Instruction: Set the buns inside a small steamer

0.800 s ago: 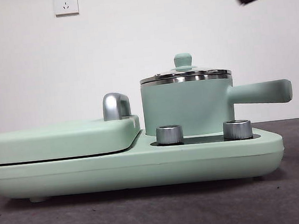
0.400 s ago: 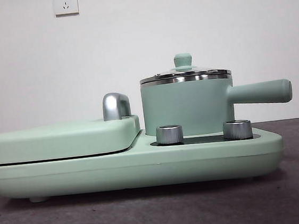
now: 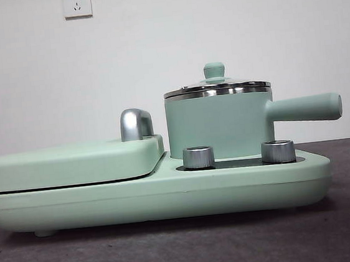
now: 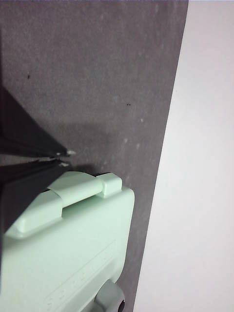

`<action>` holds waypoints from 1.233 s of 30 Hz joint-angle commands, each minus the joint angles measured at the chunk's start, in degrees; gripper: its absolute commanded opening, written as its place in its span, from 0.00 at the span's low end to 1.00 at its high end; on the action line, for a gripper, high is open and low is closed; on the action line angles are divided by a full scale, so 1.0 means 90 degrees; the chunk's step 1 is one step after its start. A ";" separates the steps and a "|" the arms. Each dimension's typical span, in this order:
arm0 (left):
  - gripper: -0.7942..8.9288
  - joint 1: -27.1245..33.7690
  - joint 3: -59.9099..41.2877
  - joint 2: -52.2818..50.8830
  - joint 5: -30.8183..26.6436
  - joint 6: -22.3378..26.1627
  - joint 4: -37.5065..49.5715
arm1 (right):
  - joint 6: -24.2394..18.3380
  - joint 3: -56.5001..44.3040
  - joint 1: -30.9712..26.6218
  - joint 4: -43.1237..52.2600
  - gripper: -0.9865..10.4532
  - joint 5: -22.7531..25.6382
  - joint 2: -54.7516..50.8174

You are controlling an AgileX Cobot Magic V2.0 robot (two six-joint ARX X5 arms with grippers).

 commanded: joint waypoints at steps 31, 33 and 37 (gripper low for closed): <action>0.09 0.0015 -0.0124 -0.0007 -0.0012 -0.0024 0.0073 | 0.0444 -0.0233 -0.0464 0.0049 0.10 -0.0019 -0.0211; 0.09 0.0015 -0.0124 -0.0007 -0.0012 -0.0024 0.0073 | 0.0444 -0.0233 -0.0464 0.0051 0.10 -0.0019 -0.0211; 0.09 0.0015 -0.0124 -0.0007 -0.0012 -0.0024 0.0073 | 0.0444 -0.0233 -0.0464 0.0049 0.10 -0.0019 -0.0211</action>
